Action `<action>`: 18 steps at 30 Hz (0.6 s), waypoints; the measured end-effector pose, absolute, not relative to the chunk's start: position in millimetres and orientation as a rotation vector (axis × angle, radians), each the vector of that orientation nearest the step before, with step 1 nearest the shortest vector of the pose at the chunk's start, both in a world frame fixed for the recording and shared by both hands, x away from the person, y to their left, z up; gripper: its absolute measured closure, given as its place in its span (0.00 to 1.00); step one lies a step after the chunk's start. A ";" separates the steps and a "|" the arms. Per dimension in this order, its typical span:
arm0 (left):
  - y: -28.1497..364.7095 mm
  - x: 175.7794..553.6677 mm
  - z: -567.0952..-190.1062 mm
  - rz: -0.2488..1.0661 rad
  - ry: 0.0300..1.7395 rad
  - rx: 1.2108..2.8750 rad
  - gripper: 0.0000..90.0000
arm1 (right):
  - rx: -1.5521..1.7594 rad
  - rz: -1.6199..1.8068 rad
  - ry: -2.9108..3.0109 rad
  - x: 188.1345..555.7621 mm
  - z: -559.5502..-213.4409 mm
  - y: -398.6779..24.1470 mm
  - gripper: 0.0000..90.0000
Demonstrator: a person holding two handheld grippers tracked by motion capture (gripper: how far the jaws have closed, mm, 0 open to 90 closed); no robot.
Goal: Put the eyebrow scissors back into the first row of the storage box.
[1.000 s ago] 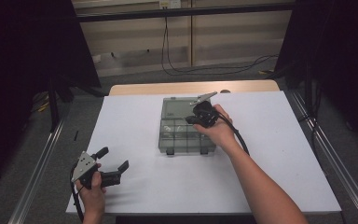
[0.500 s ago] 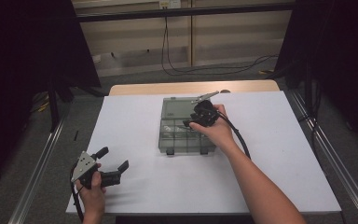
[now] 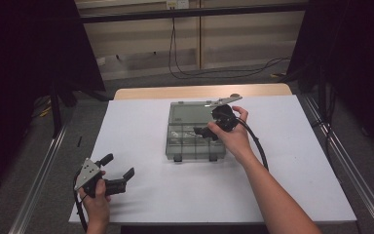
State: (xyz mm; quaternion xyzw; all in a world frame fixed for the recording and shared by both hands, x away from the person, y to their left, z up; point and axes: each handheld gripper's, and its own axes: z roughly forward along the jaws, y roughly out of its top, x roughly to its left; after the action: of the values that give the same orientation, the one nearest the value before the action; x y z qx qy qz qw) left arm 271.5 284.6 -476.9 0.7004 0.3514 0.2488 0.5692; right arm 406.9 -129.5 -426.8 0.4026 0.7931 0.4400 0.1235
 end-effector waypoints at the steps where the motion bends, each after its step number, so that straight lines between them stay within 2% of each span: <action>1: 284.6 271.5 -476.9 0.584 0.825 1.645 0.02 | 1.177 1.285 2.311 405.5 -426.6 -130.7 0.00; 18: 284.0 271.4 -476.9 0.592 0.829 1.649 0.02 | 1.203 1.319 2.213 369.3 -424.7 -170.4 0.00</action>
State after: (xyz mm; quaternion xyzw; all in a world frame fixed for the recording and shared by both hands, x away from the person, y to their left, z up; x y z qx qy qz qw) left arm 271.4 284.0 -476.9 0.7015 0.3524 0.2516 0.5661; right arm 369.3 -170.4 -424.7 0.4184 0.7697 0.4587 0.1487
